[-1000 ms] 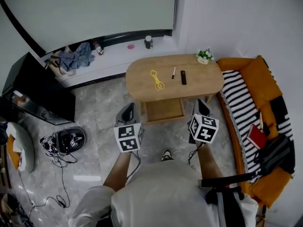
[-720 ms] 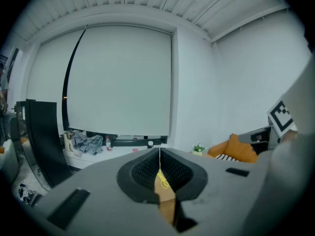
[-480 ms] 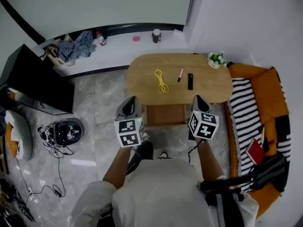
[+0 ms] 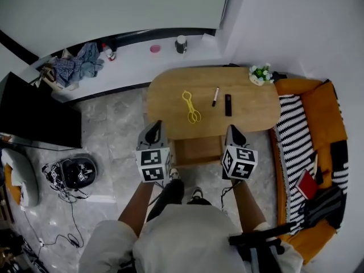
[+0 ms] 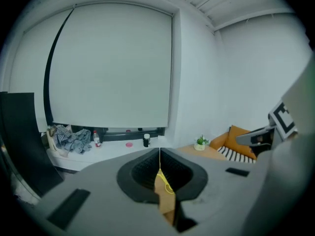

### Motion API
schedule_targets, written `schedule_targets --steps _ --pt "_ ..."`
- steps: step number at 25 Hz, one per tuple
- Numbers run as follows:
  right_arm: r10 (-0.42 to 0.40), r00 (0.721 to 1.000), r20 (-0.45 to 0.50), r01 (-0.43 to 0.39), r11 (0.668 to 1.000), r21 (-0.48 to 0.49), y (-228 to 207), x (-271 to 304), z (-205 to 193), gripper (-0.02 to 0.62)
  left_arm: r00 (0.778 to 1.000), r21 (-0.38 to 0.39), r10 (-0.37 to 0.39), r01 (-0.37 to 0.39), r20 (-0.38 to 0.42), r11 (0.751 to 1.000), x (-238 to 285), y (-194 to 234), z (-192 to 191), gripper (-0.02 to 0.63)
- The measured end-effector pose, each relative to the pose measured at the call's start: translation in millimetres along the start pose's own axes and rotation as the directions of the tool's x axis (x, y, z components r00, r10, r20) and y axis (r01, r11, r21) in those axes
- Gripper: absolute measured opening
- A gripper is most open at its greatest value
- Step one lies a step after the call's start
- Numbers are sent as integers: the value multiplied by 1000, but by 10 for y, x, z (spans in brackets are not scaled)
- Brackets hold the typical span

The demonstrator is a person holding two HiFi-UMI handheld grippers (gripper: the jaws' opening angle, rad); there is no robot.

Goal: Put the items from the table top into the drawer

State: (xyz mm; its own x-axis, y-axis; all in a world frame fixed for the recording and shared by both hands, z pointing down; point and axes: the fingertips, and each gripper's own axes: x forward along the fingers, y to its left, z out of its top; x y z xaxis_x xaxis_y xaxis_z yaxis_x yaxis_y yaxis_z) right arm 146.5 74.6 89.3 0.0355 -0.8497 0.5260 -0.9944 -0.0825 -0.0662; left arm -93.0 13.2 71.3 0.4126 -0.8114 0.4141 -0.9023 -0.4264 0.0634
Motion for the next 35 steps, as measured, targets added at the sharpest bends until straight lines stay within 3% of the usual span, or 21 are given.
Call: schedule_targets --steps 5,11,15,28,29,30,35 --pt "28 995 -94 -29 1000 -11 79 456 -530 -7 996 -18 1 -3 -85 1000 396 107 -614 11" --pt "48 982 -184 -47 999 12 138 1011 -1323 -7 977 -50 7 -18 -213 999 828 162 -1759 11" --pt "46 975 -216 -37 998 49 117 1432 -1707 -6 969 -80 18 -39 -247 996 1130 240 -2281 11" --pt "89 970 -226 -73 994 78 214 2056 -2058 0 962 -124 30 -66 -272 990 1494 494 -2773 11" --pt "104 968 -230 -87 993 82 242 2095 -2076 72 960 -126 33 -71 -277 989 1507 514 -2807 11" --pt "116 965 -236 -100 992 80 272 2133 -2093 87 959 -129 37 -75 -280 989 1520 534 -2839 11" --pt "147 951 -271 -145 989 28 395 2362 -2149 102 954 -155 64 -113 -294 981 1581 670 -2978 11"
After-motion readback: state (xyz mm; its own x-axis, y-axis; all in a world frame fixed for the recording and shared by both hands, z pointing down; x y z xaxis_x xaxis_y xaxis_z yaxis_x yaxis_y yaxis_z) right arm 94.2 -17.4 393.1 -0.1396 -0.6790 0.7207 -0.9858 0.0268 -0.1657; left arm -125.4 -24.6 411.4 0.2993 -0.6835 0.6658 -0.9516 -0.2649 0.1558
